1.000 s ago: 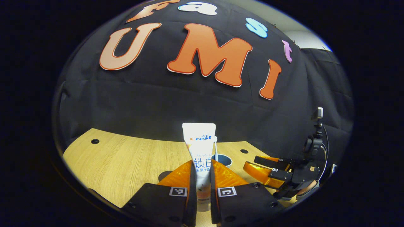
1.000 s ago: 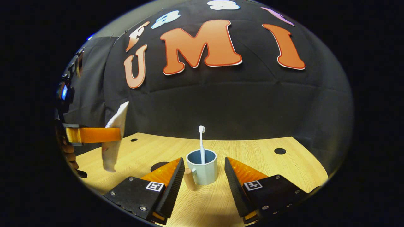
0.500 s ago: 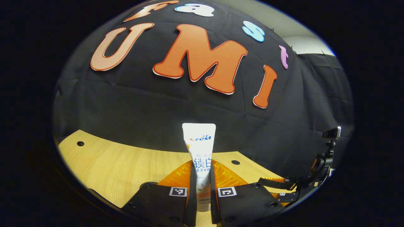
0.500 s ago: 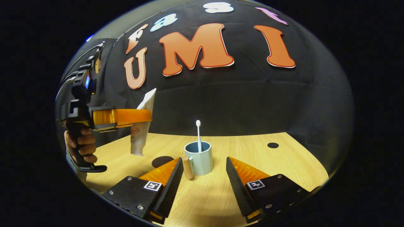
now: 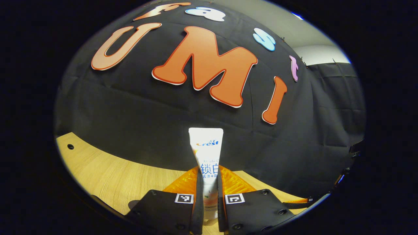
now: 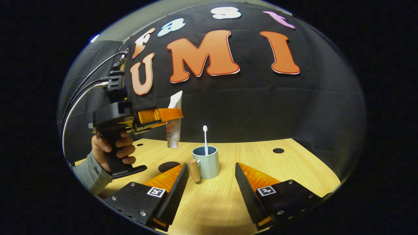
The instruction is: Put the toothbrush and toothpaste on the desktop into the cup, then pick up the cup and place it on the coaster on the desktop.
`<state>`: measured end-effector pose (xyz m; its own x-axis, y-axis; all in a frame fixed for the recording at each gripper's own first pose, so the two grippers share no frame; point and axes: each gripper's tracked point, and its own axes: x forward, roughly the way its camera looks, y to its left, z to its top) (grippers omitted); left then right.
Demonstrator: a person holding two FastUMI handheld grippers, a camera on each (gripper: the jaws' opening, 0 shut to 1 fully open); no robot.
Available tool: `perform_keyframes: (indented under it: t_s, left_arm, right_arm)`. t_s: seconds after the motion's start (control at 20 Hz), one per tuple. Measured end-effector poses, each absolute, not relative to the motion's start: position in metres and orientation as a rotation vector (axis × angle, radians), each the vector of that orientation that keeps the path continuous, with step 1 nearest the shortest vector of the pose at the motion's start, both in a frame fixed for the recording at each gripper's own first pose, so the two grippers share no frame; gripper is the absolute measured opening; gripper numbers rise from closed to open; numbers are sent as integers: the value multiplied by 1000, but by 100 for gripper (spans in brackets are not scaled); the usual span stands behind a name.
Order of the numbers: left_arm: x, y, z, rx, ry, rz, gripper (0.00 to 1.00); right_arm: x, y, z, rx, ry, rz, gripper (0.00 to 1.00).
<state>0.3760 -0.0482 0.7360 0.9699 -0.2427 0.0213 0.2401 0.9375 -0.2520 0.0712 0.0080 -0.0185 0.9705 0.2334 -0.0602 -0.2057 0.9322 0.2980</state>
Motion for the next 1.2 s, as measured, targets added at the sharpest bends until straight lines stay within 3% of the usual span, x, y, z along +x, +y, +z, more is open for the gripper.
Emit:
perform_keyframes:
  t_s: [0.5,0.9,1.2]
  left_arm:
    - [415,-79,738,-172,-84,-307,20]
    - [432,-99,684,-185,18,-334,21]
    - [435,-78,655,-172,79,-273,21]
  right_arm:
    - [68,5,-21,291,100,202,88]
    - [58,-7,-31,299,98,175,88]
    - [62,-4,-31,321,106,172,88]
